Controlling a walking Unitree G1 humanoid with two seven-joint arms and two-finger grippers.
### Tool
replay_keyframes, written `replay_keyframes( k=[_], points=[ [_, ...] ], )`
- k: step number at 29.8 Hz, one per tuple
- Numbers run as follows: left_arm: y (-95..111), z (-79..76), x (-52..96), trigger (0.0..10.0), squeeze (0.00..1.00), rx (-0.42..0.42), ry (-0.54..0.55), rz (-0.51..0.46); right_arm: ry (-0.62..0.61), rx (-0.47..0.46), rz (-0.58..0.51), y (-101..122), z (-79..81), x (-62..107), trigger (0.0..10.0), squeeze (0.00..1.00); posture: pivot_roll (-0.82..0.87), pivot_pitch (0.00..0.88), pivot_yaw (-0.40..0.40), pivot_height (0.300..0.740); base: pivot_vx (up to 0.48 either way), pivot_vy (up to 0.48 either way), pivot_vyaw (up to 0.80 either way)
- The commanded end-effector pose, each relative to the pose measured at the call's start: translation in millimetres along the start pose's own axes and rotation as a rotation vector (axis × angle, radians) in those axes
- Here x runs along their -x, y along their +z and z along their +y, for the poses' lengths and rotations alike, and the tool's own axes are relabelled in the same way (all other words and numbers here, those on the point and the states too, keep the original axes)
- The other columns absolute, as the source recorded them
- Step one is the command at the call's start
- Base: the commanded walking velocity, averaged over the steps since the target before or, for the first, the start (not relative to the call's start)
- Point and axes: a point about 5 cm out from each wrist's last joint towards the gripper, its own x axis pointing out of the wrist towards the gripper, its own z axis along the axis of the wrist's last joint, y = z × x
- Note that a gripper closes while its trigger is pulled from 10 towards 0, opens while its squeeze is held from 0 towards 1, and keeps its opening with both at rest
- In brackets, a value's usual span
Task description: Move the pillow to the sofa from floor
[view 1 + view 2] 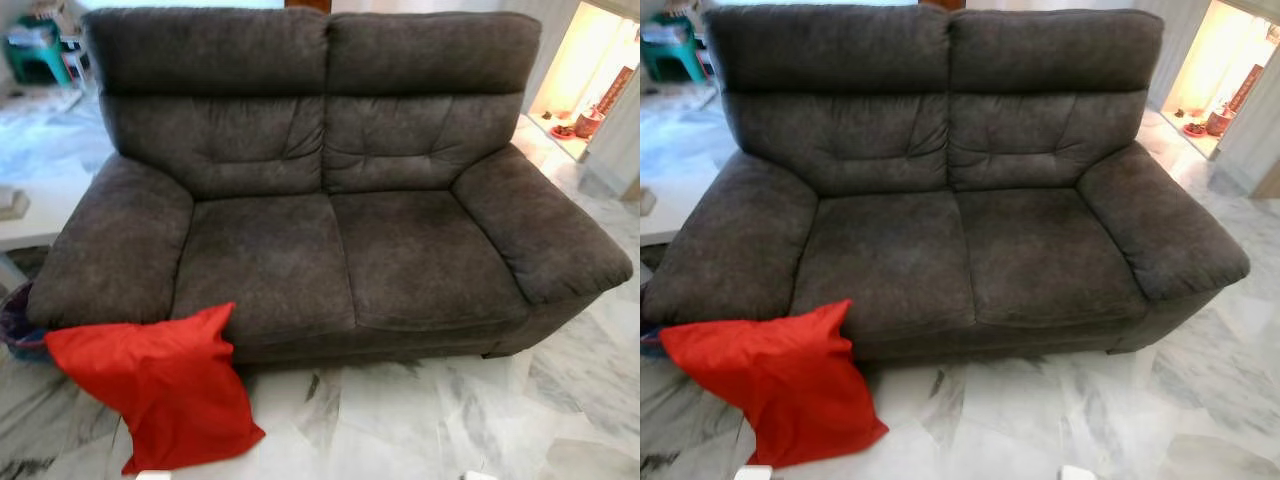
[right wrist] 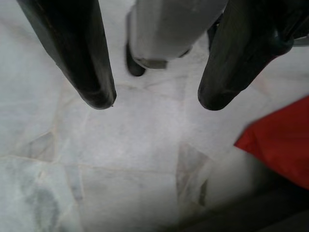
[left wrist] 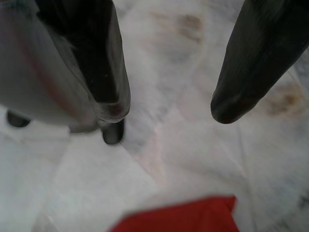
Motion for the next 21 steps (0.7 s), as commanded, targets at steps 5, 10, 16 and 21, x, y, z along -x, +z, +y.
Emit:
replay_keyframes(
  k=[5,10,16,21],
  points=[
    [-6.1,-3.0,0.6,10.0,0.0,0.009,-0.006,0.02,-0.023,-0.001,0.024,-5.7,-8.4,2.4,10.0,0.0,-0.05,0.094,0.006,0.74,0.0,0.383,0.0],
    [-6.5,-3.3,0.6,10.0,0.0,0.011,-0.006,0.021,-0.022,0.0,0.028,-6.7,-8.9,2.7,10.0,0.0,-0.05,0.095,0.006,0.74,0.0,0.379,0.0],
    [-6.9,-3.3,0.7,10.0,0.0,0.01,-0.005,0.022,-0.023,0.001,0.032,-7.9,-9.9,3.2,10.0,0.0,-0.05,0.095,0.006,0.74,0.0,0.381,0.0],
    [-6.8,-2.9,0.7,10.0,0.0,0.011,-0.005,0.021,-0.025,0.0,0.036,-9.2,-11.5,3.8,10.0,0.0,-0.05,0.095,0.005,0.74,0.0,0.379,0.0]
  ],
)
